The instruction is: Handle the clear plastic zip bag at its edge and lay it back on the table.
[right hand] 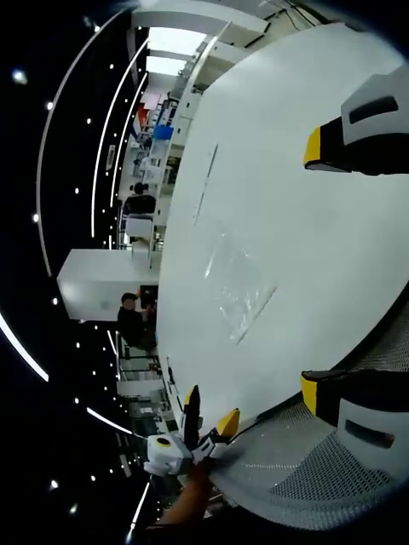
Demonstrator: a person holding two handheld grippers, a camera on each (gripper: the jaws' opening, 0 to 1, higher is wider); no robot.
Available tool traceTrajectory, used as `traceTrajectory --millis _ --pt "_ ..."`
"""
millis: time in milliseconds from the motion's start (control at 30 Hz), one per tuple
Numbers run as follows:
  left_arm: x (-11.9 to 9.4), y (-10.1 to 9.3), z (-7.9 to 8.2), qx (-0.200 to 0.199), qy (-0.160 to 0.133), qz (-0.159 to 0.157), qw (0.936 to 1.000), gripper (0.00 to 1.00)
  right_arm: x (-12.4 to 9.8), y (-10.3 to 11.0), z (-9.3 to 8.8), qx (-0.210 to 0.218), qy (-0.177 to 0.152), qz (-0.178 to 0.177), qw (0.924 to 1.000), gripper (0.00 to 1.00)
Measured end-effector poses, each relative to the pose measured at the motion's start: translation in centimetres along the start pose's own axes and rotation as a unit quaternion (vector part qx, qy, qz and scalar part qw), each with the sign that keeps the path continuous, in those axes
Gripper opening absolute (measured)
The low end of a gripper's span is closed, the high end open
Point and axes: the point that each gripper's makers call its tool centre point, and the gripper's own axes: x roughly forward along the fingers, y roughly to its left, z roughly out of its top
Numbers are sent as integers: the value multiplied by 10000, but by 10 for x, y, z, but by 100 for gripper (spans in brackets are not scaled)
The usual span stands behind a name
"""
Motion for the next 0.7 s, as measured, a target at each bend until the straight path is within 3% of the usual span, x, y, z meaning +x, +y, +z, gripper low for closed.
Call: traceTrajectory --millis 700 --pt "0 3 1 -29 -81 47 10000 96 -1 -3 0 14 -66 0 10000 100"
